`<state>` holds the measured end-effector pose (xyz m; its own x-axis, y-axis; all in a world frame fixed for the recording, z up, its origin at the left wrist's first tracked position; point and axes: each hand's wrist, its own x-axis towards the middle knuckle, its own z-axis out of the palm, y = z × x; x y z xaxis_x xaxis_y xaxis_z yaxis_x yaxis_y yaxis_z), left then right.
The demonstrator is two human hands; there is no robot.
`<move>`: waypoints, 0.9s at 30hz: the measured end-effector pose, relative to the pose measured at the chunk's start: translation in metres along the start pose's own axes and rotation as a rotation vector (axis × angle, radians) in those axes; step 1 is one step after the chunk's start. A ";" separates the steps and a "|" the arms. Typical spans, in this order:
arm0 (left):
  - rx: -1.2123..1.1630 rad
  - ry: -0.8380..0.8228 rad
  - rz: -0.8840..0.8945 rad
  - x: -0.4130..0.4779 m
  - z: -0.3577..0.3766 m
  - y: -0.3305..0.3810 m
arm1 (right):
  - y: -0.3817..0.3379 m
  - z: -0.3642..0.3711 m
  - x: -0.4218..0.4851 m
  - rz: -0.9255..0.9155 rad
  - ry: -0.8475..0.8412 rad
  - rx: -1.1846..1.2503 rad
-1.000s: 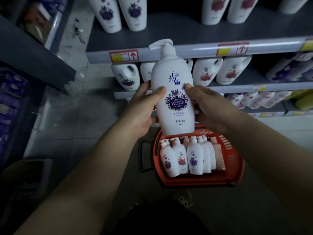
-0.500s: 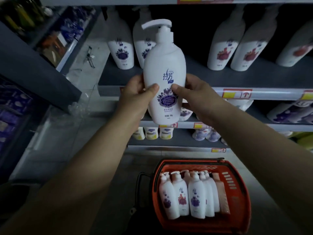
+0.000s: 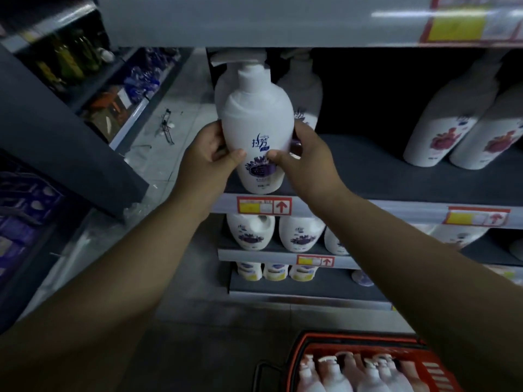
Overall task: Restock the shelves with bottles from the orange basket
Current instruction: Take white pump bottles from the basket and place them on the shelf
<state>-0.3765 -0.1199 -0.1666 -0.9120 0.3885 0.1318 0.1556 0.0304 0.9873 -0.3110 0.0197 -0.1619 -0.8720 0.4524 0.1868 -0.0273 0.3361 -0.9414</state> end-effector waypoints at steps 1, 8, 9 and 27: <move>0.003 0.002 0.008 0.005 -0.003 -0.004 | 0.002 0.005 0.004 0.002 -0.001 -0.003; 0.057 0.041 0.018 0.029 -0.016 -0.035 | 0.020 0.036 0.023 0.042 -0.025 0.016; 0.060 0.039 0.019 0.030 -0.016 -0.040 | 0.024 0.040 0.024 0.047 -0.020 0.013; -0.067 -0.056 0.021 -0.004 -0.001 -0.042 | 0.013 0.034 -0.013 0.018 0.012 0.111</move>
<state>-0.3792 -0.1234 -0.2090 -0.8859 0.4394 0.1491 0.1469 -0.0392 0.9884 -0.3164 -0.0097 -0.1861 -0.8668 0.4679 0.1723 -0.0663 0.2343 -0.9699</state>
